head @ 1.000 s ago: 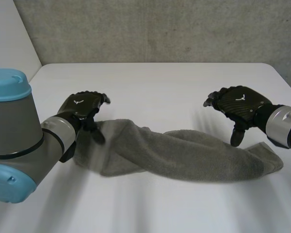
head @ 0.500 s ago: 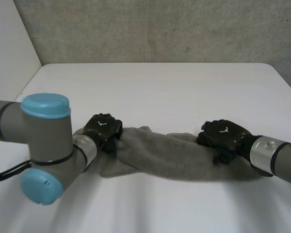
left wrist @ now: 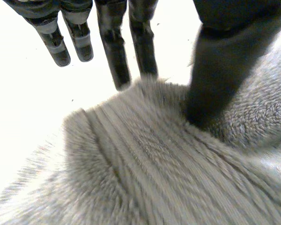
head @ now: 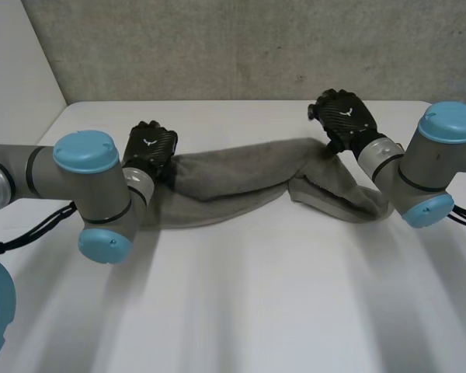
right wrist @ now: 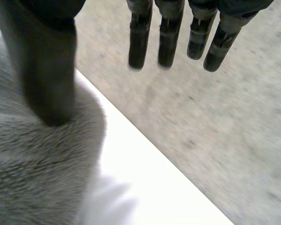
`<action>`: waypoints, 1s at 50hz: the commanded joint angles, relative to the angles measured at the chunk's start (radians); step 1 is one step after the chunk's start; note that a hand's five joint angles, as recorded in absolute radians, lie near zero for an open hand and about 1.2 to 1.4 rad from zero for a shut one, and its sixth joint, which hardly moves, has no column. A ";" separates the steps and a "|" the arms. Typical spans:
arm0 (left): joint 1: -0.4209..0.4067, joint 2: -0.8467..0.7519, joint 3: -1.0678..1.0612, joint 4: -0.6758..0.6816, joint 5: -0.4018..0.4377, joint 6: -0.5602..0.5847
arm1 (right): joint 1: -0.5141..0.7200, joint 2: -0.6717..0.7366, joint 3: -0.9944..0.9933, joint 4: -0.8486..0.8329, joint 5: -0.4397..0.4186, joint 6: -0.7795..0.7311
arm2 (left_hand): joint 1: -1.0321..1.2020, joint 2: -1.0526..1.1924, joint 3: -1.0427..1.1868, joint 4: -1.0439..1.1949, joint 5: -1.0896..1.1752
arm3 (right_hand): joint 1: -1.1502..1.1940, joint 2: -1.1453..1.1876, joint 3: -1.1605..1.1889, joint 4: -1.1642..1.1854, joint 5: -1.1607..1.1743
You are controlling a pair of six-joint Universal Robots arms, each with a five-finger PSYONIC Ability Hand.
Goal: Fold the towel.
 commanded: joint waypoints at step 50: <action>0.044 0.158 -0.303 -0.146 0.006 0.083 | -0.070 -0.152 0.380 0.218 -0.071 -0.138 | -0.443 -0.426 -0.043 -0.050 -0.454 | -0.128 -0.116 -0.007 -0.060 -0.107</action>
